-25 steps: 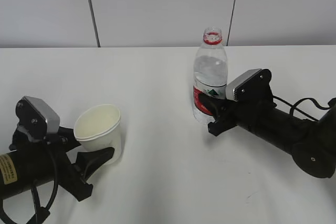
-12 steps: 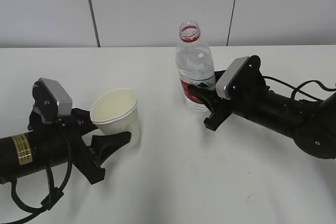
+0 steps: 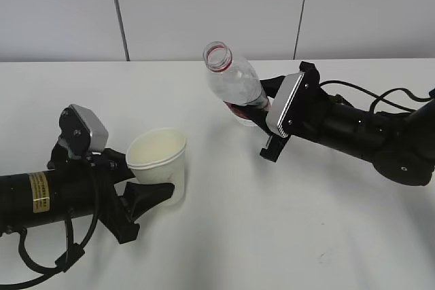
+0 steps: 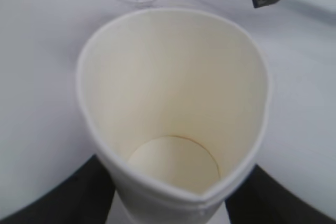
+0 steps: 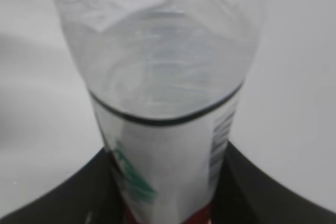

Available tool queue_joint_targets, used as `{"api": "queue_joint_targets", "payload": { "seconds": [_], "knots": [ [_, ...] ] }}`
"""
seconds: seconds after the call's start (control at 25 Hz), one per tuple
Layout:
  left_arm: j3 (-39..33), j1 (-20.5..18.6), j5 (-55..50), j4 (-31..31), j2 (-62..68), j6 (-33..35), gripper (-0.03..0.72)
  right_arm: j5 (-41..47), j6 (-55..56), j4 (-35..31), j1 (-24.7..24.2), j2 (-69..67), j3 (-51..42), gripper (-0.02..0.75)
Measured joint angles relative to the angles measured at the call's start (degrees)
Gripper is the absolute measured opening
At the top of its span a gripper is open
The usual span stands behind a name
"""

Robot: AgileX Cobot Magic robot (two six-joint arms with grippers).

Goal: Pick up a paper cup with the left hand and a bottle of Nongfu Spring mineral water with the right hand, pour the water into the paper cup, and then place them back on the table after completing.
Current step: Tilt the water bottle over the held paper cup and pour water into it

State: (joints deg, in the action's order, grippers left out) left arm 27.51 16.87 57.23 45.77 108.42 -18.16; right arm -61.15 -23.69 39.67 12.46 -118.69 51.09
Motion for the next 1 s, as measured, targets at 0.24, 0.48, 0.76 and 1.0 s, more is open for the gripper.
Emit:
{"api": "queue_joint_targets", "payload": {
  "seconds": [0.24, 0.48, 0.76, 1.0],
  "knots": [
    [2.7, 0.0, -1.6, 6.0, 0.0, -3.2, 0.393, 1.5, -6.0, 3.1, 0.1, 0.0, 0.8, 0.302],
    [4.9, 0.0, -2.1, 10.9, 0.0, -4.1, 0.393, 2.2, -11.4, 2.8, 0.1, 0.0, 0.9, 0.302],
    [6.6, 4.2, -4.6, 14.5, 0.0, -4.2, 0.393, 2.3, -17.3, 1.3, 0.1, 0.0, 0.9, 0.302],
    [6.8, 5.6, -9.4, 12.7, 0.0, -4.2, 0.393, 2.3, -23.6, -2.5, 0.1, 0.0, 0.9, 0.302]
  ]
}}
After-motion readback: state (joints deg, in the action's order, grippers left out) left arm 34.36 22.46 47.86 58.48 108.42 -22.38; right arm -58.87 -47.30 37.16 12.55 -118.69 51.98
